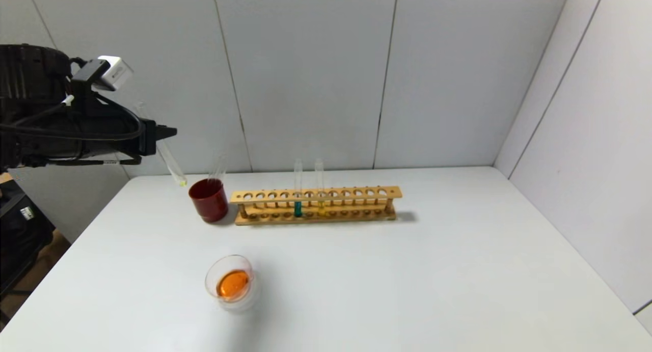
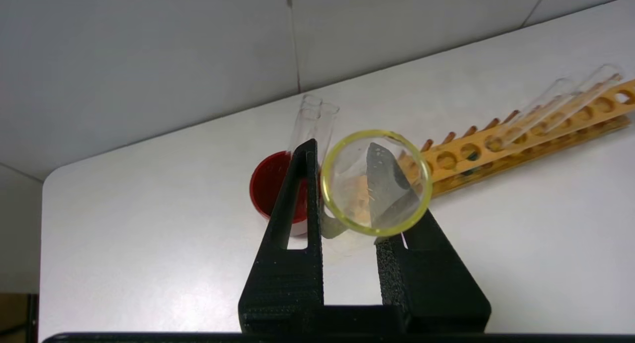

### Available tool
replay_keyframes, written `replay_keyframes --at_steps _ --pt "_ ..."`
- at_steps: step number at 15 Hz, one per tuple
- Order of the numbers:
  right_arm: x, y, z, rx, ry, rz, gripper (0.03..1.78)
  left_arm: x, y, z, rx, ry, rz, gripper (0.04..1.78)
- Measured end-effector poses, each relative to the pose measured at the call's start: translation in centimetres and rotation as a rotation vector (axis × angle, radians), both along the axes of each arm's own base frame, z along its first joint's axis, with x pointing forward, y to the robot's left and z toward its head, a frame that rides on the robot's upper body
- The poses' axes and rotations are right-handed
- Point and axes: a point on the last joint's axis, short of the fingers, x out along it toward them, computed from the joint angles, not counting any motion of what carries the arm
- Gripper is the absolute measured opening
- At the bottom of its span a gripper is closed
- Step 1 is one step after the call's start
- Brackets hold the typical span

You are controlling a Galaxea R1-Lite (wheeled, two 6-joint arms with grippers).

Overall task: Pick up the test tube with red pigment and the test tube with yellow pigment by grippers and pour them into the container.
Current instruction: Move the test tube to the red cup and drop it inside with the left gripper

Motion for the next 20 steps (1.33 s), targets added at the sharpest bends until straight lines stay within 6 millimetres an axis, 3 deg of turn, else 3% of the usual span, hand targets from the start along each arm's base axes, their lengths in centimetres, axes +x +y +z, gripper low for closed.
replay_keyframes --at_steps 14,20 --pt "0.0 0.0 0.0 0.000 0.000 0.000 1.75 10.0 1.3 -6.8 -0.005 0.078 0.076 0.34" --pt "0.0 0.0 0.0 0.000 0.000 0.000 1.75 12.2 1.5 -9.0 -0.001 0.118 0.081 0.34"
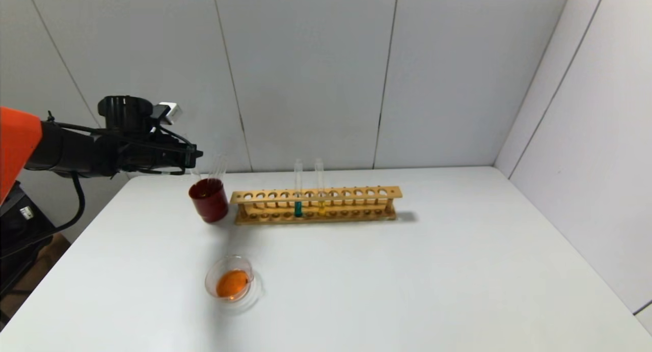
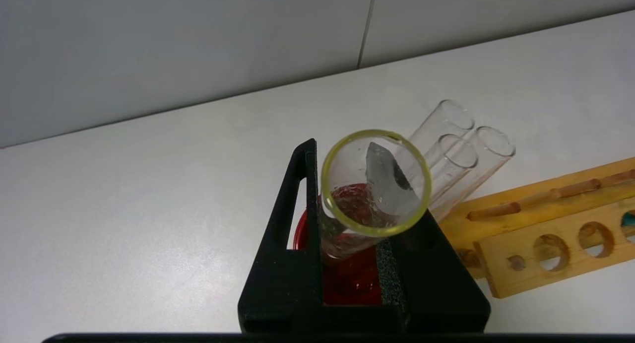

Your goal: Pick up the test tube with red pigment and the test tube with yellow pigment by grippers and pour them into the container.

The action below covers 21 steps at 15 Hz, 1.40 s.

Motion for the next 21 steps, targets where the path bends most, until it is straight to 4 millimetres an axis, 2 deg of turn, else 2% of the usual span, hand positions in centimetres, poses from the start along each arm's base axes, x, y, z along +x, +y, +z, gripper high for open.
replay_keyframes --at_steps 5,7,9,13,15,17,19,21 --pt "0.0 0.0 0.0 0.000 0.000 0.001 1.75 0.8 0.2 -1.3 0.001 0.011 0.004 0.36" --pt "0.0 0.0 0.0 0.000 0.000 0.001 1.75 1.1 0.2 -1.6 0.004 0.011 0.003 0.47" --pt "0.0 0.0 0.0 0.000 0.000 0.001 1.75 1.1 0.2 -1.6 0.004 0.011 0.003 0.68" --pt "0.0 0.0 0.0 0.000 0.000 0.000 1.75 0.8 0.0 -0.6 0.006 -0.007 -0.001 1.36" --pt "0.0 0.0 0.0 0.000 0.000 0.000 1.75 0.1 -0.2 0.6 0.010 -0.028 0.000 1.59" --pt "0.0 0.0 0.0 0.000 0.000 0.000 1.75 -0.9 -0.3 3.0 0.027 -0.075 0.026 1.72" --pt "0.0 0.0 0.0 0.000 0.000 0.000 1.75 -2.8 -0.5 6.3 0.062 -0.141 0.078 1.75" --pt "0.0 0.0 0.0 0.000 0.000 0.000 1.75 -5.9 -0.7 9.9 0.120 -0.206 0.146 1.75"
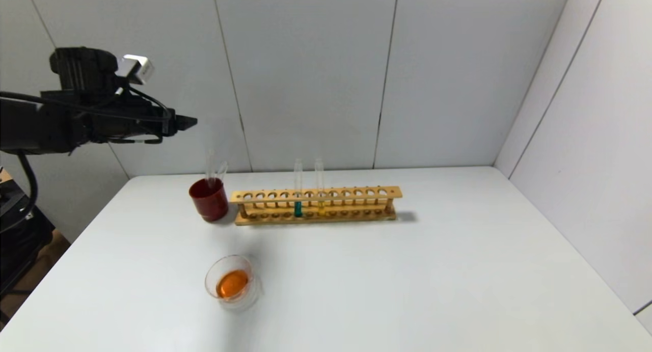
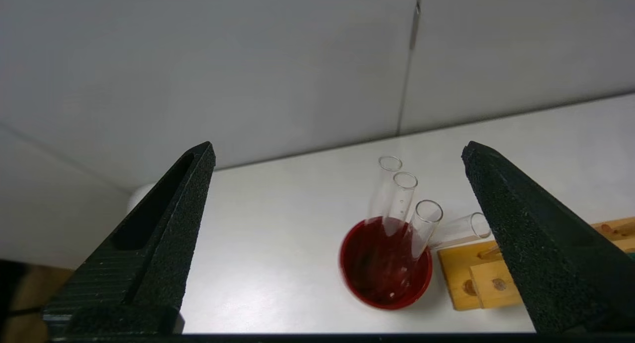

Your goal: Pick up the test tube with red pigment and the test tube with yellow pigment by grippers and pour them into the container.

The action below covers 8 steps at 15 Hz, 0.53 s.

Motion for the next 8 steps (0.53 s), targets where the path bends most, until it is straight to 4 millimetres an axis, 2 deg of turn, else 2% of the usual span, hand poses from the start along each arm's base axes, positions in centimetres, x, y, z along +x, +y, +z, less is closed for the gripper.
replay_keyframes --at_steps 2,4,6,8 --pt "0.0 0.0 0.0 0.000 0.000 0.000 1.75 -3.8 -0.2 3.2 0.047 -0.060 0.070 1.75" --pt "0.0 0.0 0.0 0.000 0.000 0.000 1.75 -8.6 -0.4 5.9 0.067 -0.128 0.117 1.75" --pt "0.0 0.0 0.0 0.000 0.000 0.000 1.75 -13.7 -0.6 7.5 0.080 -0.183 0.148 1.75" --pt "0.0 0.0 0.0 0.000 0.000 0.000 1.75 -19.1 -0.8 7.7 0.104 -0.216 0.179 1.75"
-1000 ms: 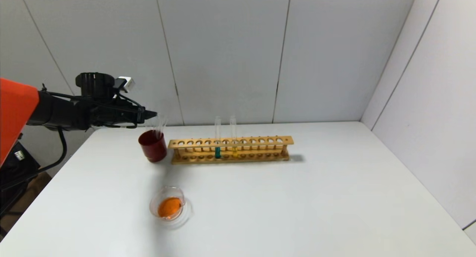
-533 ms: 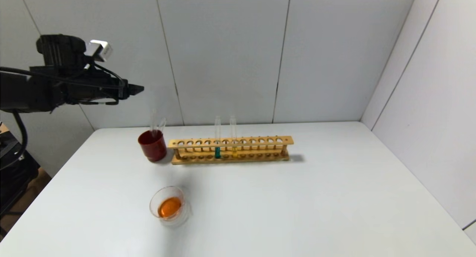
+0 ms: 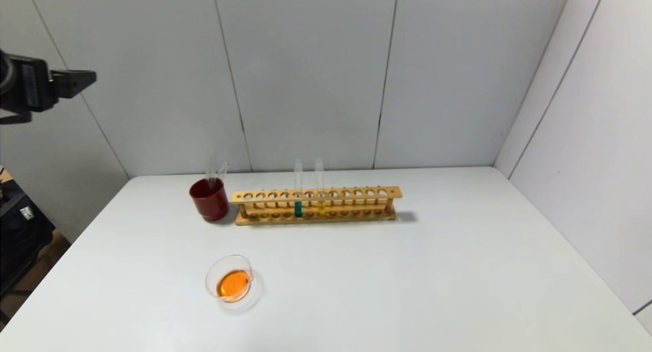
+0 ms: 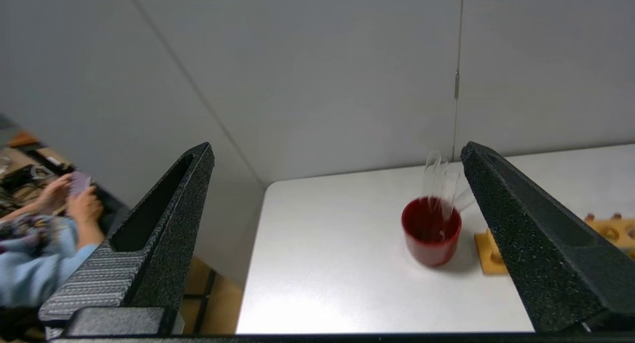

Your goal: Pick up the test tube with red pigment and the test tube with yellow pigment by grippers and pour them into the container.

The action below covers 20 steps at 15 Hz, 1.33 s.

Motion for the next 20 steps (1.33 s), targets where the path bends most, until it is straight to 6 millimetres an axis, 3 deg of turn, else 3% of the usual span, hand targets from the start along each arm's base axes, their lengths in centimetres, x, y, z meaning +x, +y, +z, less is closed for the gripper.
replay_keyframes --at_steps 3,6,8,11,14,16,20 --pt "0.0 0.0 0.0 0.000 0.000 0.000 1.75 -7.4 -0.3 -1.9 0.020 -0.039 0.042 1.75" --pt "0.0 0.0 0.0 0.000 0.000 0.000 1.75 -13.7 -0.5 -5.2 0.024 -0.080 0.078 1.75" --pt "0.0 0.0 0.0 0.000 0.000 0.000 1.75 -17.2 -0.7 -7.8 0.019 -0.146 0.069 1.75" --pt "0.0 0.0 0.0 0.000 0.000 0.000 1.75 -20.9 -1.2 -11.6 0.014 -0.311 -0.071 1.75" --pt "0.0 0.0 0.0 0.000 0.000 -0.001 1.75 -22.9 -1.3 -15.8 0.014 -0.337 -0.200 1.75" --pt "0.0 0.0 0.0 0.000 0.000 -0.001 1.75 -22.5 -1.4 -19.3 0.008 -0.300 -0.248 1.75" --pt "0.0 0.0 0.0 0.000 0.000 -0.001 1.75 -21.3 -1.3 -24.2 -0.009 -0.156 -0.229 1.75"
